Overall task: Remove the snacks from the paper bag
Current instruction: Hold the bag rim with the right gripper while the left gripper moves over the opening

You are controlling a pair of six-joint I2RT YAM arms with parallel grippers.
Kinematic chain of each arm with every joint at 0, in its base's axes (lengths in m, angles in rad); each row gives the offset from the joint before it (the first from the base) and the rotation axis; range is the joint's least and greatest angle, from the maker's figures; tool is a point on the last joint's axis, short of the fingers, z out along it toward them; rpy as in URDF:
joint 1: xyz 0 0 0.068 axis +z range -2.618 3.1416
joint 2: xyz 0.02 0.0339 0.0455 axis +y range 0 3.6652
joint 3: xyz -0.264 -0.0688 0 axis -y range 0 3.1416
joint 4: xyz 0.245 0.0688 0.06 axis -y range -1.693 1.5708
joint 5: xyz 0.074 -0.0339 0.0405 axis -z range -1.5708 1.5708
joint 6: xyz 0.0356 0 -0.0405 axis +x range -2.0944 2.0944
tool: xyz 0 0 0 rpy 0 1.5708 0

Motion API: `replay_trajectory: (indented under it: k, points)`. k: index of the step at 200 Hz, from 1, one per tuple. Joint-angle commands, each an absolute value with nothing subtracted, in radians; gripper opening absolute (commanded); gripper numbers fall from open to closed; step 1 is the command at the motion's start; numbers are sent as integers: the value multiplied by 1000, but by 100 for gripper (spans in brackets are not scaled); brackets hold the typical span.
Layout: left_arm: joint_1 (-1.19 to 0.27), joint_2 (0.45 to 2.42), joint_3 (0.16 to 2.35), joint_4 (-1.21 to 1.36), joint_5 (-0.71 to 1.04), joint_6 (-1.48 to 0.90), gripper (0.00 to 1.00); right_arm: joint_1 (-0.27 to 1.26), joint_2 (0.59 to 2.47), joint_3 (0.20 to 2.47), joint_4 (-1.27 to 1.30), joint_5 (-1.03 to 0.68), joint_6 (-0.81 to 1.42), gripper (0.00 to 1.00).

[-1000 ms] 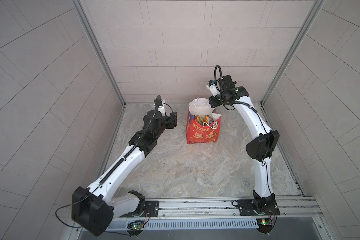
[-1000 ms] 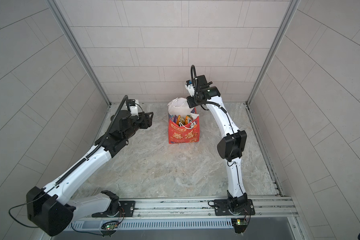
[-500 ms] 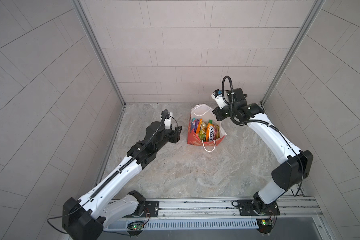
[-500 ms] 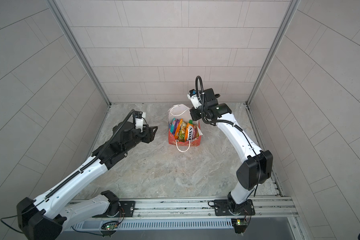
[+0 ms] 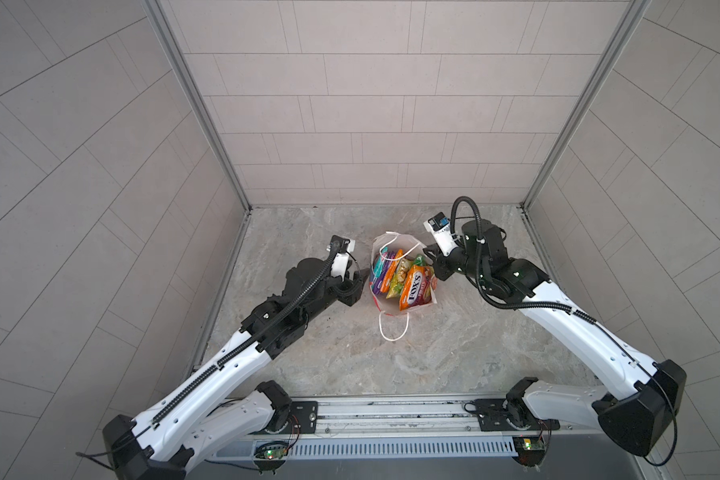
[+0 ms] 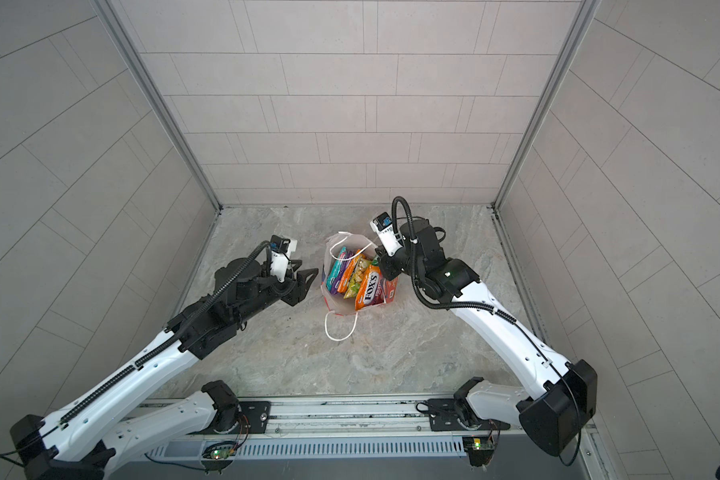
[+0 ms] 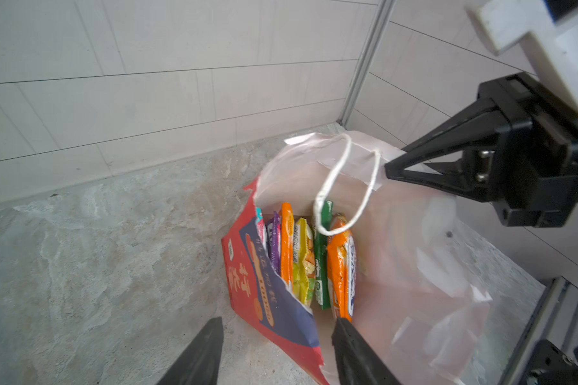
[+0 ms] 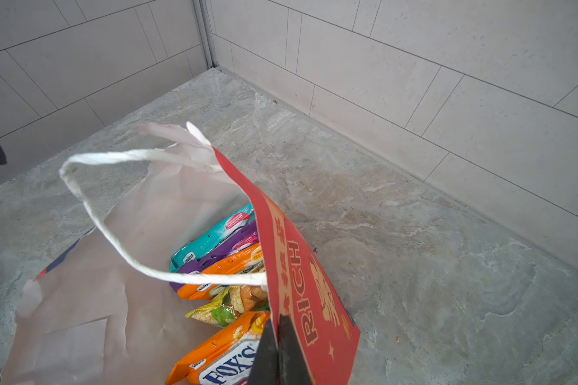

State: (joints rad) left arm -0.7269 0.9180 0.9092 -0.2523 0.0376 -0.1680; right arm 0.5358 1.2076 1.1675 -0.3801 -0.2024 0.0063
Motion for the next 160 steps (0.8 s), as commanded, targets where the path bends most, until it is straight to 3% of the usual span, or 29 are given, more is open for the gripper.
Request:
replay_trajectory:
  k: [1, 43, 99, 160]
  points:
    - [-788, 905, 935, -281, 72, -117, 59, 558, 1155, 1123, -302, -216, 40, 0]
    - [-918, 932, 992, -333, 66, -55, 63, 579, 1089, 1064, -233, -269, 22, 0]
    - [-957, 1008, 1022, -327, 117, -11, 64, 587, 1062, 1065, -226, -252, 40, 0]
    - [-991, 1113, 997, -222, 134, -79, 54, 595, 1034, 1033, -180, -256, 24, 0]
